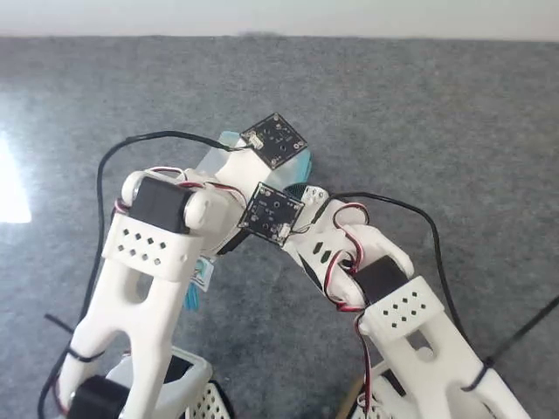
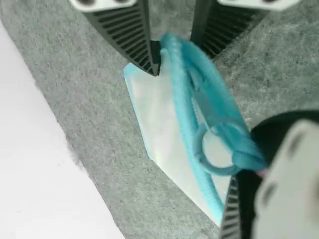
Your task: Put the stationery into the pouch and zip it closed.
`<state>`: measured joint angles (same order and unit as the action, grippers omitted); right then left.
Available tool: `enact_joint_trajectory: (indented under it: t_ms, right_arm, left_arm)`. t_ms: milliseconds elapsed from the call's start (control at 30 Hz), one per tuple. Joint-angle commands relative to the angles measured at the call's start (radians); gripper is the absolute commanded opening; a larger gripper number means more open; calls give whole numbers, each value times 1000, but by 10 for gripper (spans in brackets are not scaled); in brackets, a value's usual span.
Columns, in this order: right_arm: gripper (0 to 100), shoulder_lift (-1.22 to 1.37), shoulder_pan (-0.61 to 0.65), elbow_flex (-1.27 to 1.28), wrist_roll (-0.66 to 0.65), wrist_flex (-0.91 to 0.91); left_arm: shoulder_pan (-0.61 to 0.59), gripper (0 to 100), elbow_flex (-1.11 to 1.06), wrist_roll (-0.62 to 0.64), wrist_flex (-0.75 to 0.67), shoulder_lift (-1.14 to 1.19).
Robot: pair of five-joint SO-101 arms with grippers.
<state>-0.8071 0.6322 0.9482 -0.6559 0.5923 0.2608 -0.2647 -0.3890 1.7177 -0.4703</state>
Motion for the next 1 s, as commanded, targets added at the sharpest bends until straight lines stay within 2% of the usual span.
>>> enact_joint_trajectory:
  t_ms: [0, 67, 300, 400, 500, 600, 667, 867, 967]
  right_arm:
    - [7, -58, 12, -17, -5, -16]
    - [7, -58, 12, -17, -3, -7]
    - [7, -68, 12, -43, -3, 101]
    - [7, -59, 12, -43, -3, 101]
    - [7, -59, 12, -41, 9, 101]
    - [8, -70, 15, -71, 123, 99]
    - [13, -61, 24, -110, 106, 119]
    - [170, -58, 99, -195, 74, 162]
    - [210, -58, 119, -199, 69, 162]
  left_arm:
    - [-3, 11, -1, -8, -12, -9]
    - [-32, 11, 1, -8, -40, -15]
    - [-249, 11, 28, -11, -140, -14]
    - [-290, 11, 24, -14, -157, -6]
    - [-292, 11, 22, -14, -153, -6]
    - [-267, 11, 22, -14, -150, -6]
    - [-245, 11, 21, -14, -137, -6]
    - [-195, 11, 21, -9, -101, -6]
    - [-176, 11, 12, -8, -101, -6]
